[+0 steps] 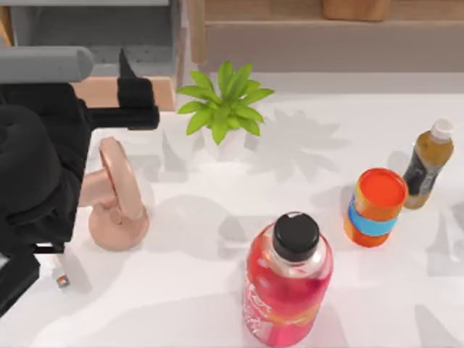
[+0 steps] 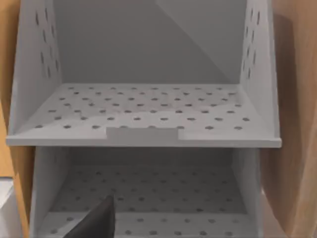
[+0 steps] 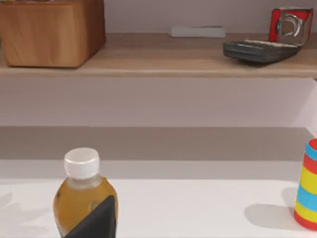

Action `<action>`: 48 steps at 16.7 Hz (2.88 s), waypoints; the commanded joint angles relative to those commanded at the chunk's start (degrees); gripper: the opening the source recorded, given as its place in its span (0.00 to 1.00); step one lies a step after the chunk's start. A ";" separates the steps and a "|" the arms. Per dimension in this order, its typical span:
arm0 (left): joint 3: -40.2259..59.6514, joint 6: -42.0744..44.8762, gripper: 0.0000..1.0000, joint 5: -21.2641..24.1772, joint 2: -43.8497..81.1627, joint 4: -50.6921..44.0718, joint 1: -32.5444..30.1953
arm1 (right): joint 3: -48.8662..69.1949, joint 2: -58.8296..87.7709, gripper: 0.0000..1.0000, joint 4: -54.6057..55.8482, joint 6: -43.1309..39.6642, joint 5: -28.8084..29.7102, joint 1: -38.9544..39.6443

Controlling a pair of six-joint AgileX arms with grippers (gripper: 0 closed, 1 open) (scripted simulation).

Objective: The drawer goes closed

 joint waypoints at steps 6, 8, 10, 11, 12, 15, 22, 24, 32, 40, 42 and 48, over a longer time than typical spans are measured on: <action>3.34 0.12 1.00 -3.99 8.05 4.85 -4.07 | 0.00 0.00 1.00 0.00 0.00 0.00 0.00; 3.34 0.12 1.00 -3.99 8.05 4.85 -4.07 | 0.00 0.00 1.00 0.00 0.00 0.00 0.00; 3.08 0.10 1.00 -3.86 7.88 4.71 -3.83 | 0.00 0.00 1.00 0.00 0.00 0.00 0.00; 3.01 0.61 1.00 -3.48 8.01 5.02 -3.30 | 0.00 0.00 1.00 0.00 0.00 0.00 0.00; 2.87 1.67 1.00 -2.71 8.27 5.66 -2.19 | 0.00 0.00 1.00 0.00 0.00 0.00 0.00; 2.02 7.81 1.00 1.83 9.72 9.39 4.19 | 0.00 0.00 1.00 0.00 0.00 0.00 0.00; -1.13 33.60 1.00 22.11 16.08 24.33 31.39 | 0.00 0.00 1.00 0.00 0.00 0.00 0.00; -1.97 42.42 1.00 29.56 18.60 29.16 40.43 | 0.00 0.00 1.00 0.00 0.00 0.00 0.00; -3.89 75.47 1.00 60.46 32.93 44.75 69.72 | 0.00 0.00 1.00 0.00 0.00 0.00 0.00; -2.61 90.16 1.00 76.74 46.74 48.03 74.93 | 0.00 0.00 1.00 0.00 0.00 0.00 0.00; -2.61 90.16 1.00 76.74 46.74 48.03 74.93 | 0.00 0.00 1.00 0.00 0.00 0.00 0.00; -0.09 90.11 1.00 74.72 47.68 46.53 72.90 | 0.00 0.00 1.00 0.00 0.00 0.00 0.00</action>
